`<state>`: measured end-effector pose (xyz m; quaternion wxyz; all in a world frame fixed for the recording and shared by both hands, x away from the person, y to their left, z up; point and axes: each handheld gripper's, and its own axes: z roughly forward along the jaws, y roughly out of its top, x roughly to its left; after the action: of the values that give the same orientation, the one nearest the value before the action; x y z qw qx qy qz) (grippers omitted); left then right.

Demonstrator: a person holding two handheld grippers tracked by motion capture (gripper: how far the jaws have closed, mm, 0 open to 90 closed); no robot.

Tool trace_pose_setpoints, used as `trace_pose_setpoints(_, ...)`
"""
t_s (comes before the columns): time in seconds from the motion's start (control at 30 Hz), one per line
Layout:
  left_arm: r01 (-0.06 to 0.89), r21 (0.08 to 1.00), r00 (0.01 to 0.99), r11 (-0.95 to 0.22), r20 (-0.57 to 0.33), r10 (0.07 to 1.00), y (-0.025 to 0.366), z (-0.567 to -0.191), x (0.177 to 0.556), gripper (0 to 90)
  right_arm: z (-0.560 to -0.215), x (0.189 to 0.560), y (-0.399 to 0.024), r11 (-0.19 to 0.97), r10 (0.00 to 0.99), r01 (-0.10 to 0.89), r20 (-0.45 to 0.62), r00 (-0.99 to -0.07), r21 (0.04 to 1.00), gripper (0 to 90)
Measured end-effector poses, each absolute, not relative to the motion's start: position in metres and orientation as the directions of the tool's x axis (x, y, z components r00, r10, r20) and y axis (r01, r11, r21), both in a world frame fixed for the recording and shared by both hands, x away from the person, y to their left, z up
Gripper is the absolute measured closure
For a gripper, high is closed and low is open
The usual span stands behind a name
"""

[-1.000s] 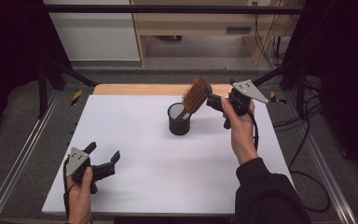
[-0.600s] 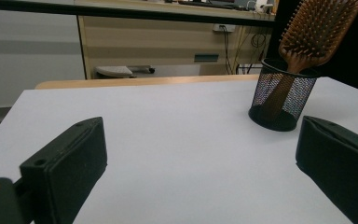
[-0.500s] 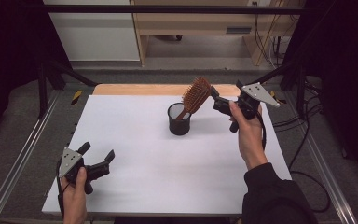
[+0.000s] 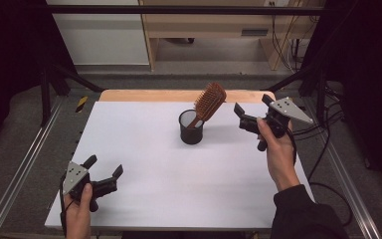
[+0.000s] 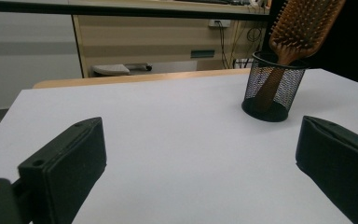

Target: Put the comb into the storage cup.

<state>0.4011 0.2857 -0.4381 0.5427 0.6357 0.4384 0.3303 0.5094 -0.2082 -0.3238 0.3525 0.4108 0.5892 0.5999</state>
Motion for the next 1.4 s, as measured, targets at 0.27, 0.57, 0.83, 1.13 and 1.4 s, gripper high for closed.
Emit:
trace_pose_setpoints(0.27,0.191,0.981,0.390,-0.028,-0.049,0.919,0.295,-0.435,0.392,1.6,-0.336,0.490,-0.225,-0.067,0.909,0.076,0.092,-0.406,0.995,3.6)
trace_pose_setpoints(0.57,0.183,0.983,0.366,-0.013,-0.055,0.929,0.302,-0.434,0.387,1.7,-0.344,0.476,-0.243,-0.072,0.915,0.085,0.100,-0.391,0.994,4.7)
trace_pose_setpoints(0.83,0.179,0.983,0.367,-0.024,-0.044,0.929,0.301,-0.435,0.387,1.8,-0.357,0.467,-0.256,-0.060,0.916,0.110,0.098,-0.388,0.992,5.5)
trace_pose_setpoints(1.13,0.175,0.984,0.349,-0.030,-0.034,0.937,0.302,-0.435,0.387,2.4,-0.362,0.457,-0.270,-0.050,0.919,0.121,0.093,-0.384,0.991,5.9)
trace_pose_setpoints(1.4,0.167,0.985,0.325,-0.036,-0.021,0.945,0.303,-0.435,0.386,3.3,-0.372,0.449,-0.278,-0.042,0.912,0.133,0.092,-0.400,0.990,6.7)
